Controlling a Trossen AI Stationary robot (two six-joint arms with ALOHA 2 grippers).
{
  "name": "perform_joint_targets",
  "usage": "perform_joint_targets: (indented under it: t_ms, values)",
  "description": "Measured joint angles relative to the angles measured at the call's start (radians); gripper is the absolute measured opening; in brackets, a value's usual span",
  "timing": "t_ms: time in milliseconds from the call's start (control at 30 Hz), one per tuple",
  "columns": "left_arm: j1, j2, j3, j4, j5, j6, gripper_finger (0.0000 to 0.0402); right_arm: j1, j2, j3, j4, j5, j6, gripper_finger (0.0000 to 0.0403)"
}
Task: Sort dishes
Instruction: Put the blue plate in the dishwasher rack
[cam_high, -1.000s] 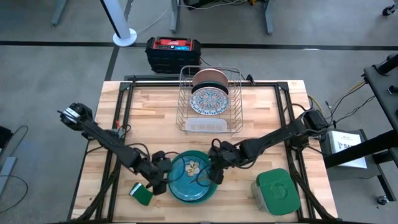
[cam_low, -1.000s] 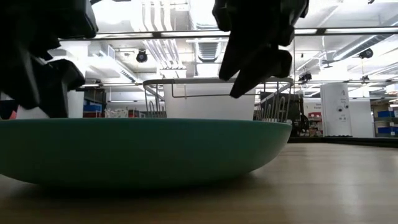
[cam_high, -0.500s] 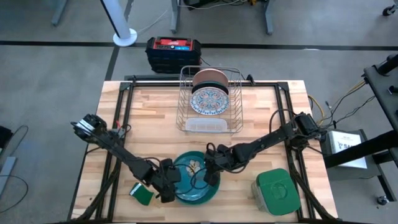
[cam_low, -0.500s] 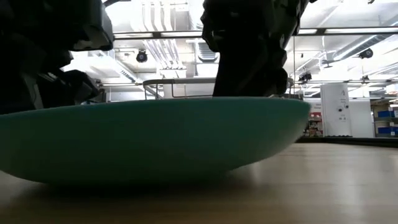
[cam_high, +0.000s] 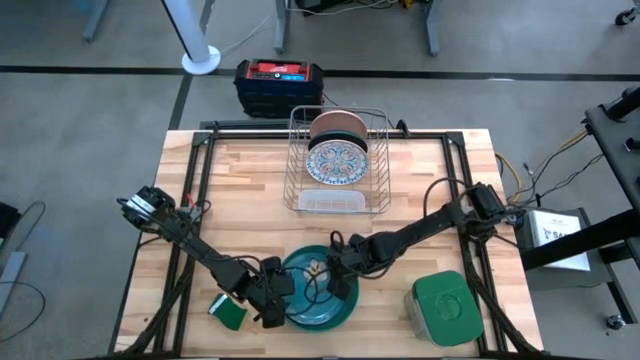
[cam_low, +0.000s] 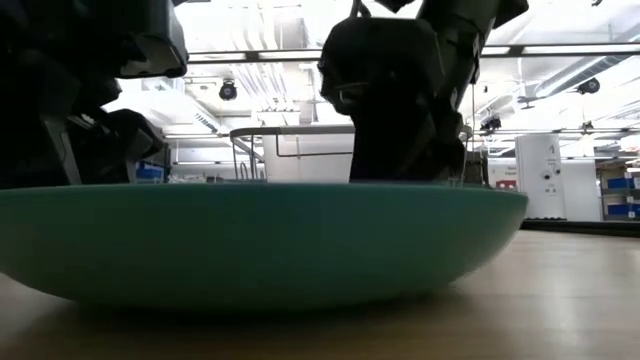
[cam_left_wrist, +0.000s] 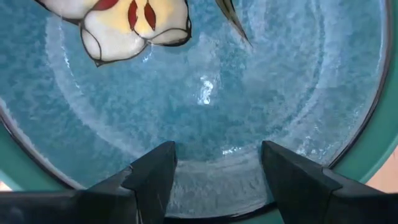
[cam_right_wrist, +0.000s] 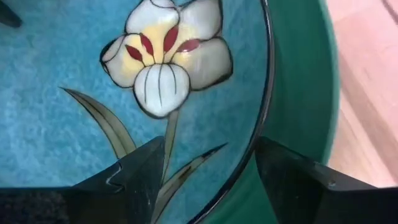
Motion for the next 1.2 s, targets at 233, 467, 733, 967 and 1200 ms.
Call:
perform_joint_targets:
  t_ms: [233,467,733,967,1200]
  values:
    - [-0.003,0.0,-0.002,0.009,-0.028,-0.001,0.0231,-0.003,0.048,-0.004,0.111,-0.059,-0.019,0.0217]
    - [-0.003,0.002,-0.004,0.018,-0.067,-0.002,0.0231,-0.012,0.058,-0.004,0.135,-0.061,-0.033,0.0167]
    - [-0.003,0.003,-0.004,0.022,-0.089,-0.002,0.0231,-0.022,0.057,-0.002,0.146,-0.055,-0.046,0.0073]
    - [-0.002,0.001,0.0,0.025,-0.103,-0.004,0.0231,-0.026,0.047,-0.001,0.146,-0.02,-0.065,0.0044]
    - [-0.023,0.002,0.049,-0.025,-0.155,0.025,0.0231,-0.025,0.014,-0.001,0.14,-0.003,-0.101,0.0041]
